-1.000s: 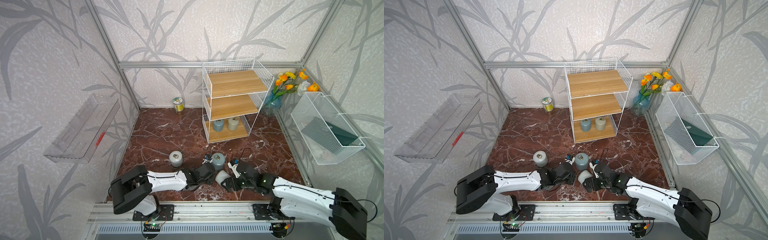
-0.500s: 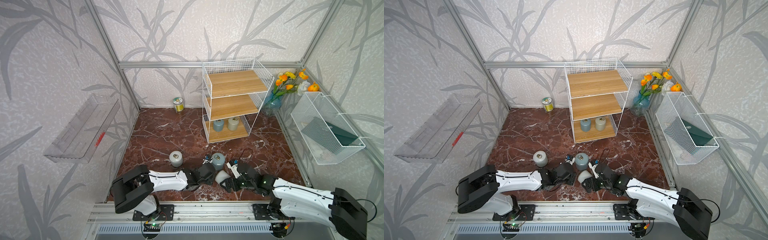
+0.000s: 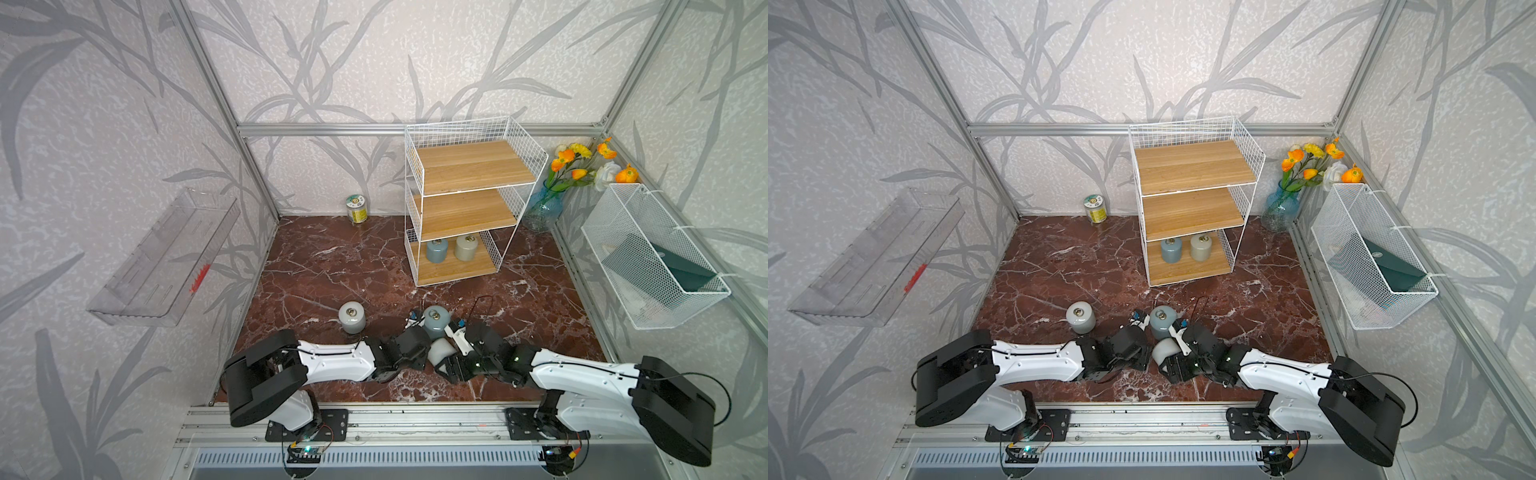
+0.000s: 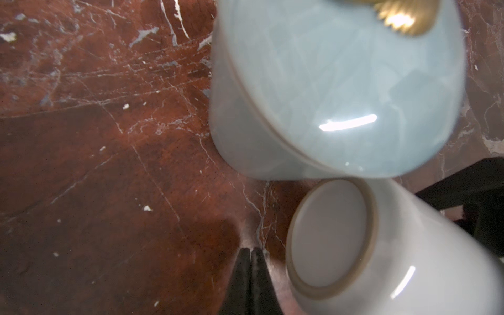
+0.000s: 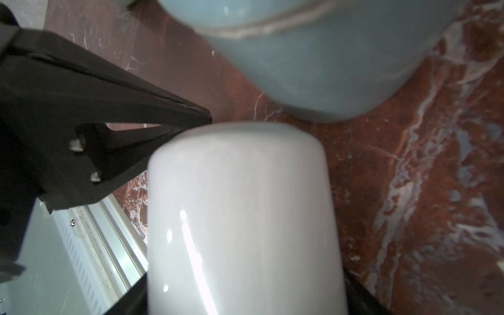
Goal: Remove the tea canisters from the shelf
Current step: Pick up the tea canister from the center of the board.
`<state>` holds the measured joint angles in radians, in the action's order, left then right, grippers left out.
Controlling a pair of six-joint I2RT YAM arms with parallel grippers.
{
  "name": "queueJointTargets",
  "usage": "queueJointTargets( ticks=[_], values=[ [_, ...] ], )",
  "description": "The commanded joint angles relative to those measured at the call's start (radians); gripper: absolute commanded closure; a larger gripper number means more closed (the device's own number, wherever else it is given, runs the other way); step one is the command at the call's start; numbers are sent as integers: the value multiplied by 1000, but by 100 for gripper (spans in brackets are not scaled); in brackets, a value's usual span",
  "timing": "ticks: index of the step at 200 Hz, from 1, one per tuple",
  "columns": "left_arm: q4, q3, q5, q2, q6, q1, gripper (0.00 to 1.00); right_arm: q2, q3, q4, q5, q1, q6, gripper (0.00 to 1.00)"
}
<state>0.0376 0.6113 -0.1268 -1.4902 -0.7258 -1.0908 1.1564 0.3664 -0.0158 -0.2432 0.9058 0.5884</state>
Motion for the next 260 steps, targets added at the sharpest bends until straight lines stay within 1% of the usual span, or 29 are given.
queueJointTargets(
  ticks=[1,20,41,51,62,84,103,115,135,150,163,191,217,220,240,260],
  values=[
    [-7,-21,-24,11,-9,3,100,-97,31,-89,35,-1,-3,32],
    [-16,-28,-39,27,-8,3,100,-194,81,-229,78,-2,-15,36],
    [-26,-36,-51,45,-3,6,99,-292,132,-346,102,-2,-2,38],
    [-32,-39,-54,57,0,6,99,-314,190,-440,103,-7,-2,39],
    [-38,-44,-61,69,2,7,99,-304,266,-559,95,-10,-25,39],
    [-36,-59,-74,92,0,8,99,-205,419,-794,91,-12,-78,40],
    [-46,-71,-91,121,2,9,99,-121,537,-941,74,-12,-130,41],
    [-70,-77,-107,154,3,9,99,-85,606,-999,79,-12,-156,41],
    [-114,-95,-148,246,6,11,99,-29,708,-1068,90,-12,-201,42],
    [-145,-119,-180,343,6,15,99,37,783,-1119,42,-9,-245,42],
    [-160,-147,-208,446,10,21,98,94,825,-1164,29,1,-265,42],
    [-230,-193,-278,687,29,26,94,199,862,-1227,-17,33,-311,42],
    [-352,-195,-326,883,61,27,93,295,892,-1207,-36,109,-320,42],
    [-370,-192,-332,901,64,27,93,305,903,-1203,-36,140,-321,42],
    [-473,-155,-373,972,72,26,92,391,1005,-1197,-58,195,-321,42],
    [-512,-140,-391,996,77,27,92,479,1101,-1200,-70,230,-339,42]
  ],
)
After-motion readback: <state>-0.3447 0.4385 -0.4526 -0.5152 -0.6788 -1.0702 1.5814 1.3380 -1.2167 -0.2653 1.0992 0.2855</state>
